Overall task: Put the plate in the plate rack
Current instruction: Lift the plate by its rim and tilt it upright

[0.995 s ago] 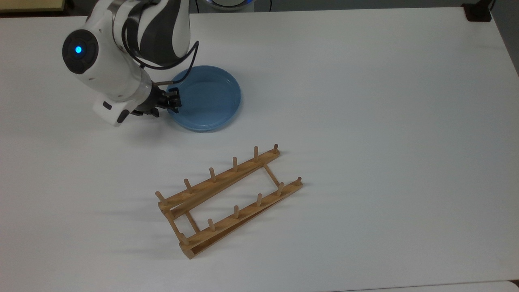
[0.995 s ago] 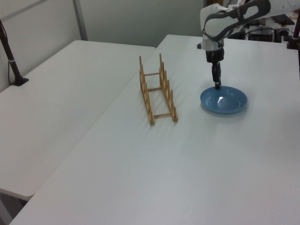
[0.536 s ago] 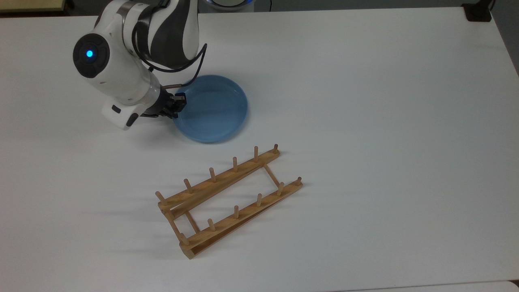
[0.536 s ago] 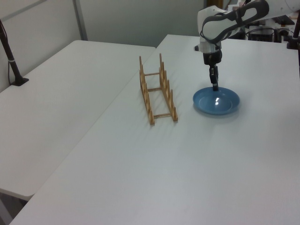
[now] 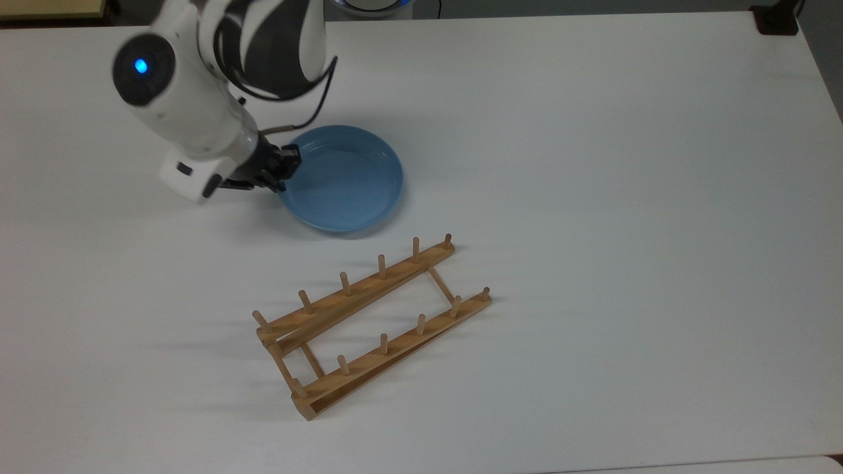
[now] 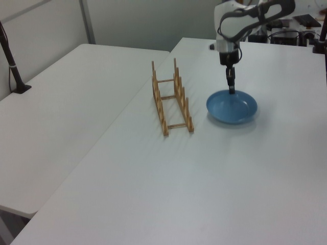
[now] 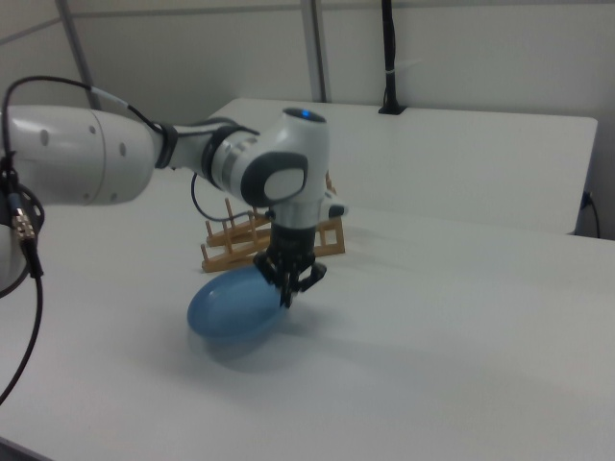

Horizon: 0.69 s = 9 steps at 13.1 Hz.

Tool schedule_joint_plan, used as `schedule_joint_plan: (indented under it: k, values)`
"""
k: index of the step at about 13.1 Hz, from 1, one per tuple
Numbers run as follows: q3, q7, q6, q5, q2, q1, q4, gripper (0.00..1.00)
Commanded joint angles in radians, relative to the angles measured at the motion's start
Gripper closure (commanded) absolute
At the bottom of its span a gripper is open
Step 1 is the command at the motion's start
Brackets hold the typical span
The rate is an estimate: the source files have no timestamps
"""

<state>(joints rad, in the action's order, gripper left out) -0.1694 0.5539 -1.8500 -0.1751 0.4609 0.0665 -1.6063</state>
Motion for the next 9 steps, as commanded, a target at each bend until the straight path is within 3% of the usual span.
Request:
schedule_joint_plan:
  k: [1,4,5,6,9]
  values:
    - [-0.058,0.047,0.107,0.029,-0.094,-0.01,0.104,1.0]
    - [-0.061,0.032,0.077,0.217,-0.14,-0.022,0.156,1.0]
    - [-0.061,-0.007,0.031,0.25,-0.145,-0.042,0.193,1.0]
    - [-0.068,-0.078,-0.015,0.297,-0.154,-0.069,0.197,1.0]
    - [-0.097,-0.378,-0.135,0.532,-0.176,-0.203,0.203,1.0]
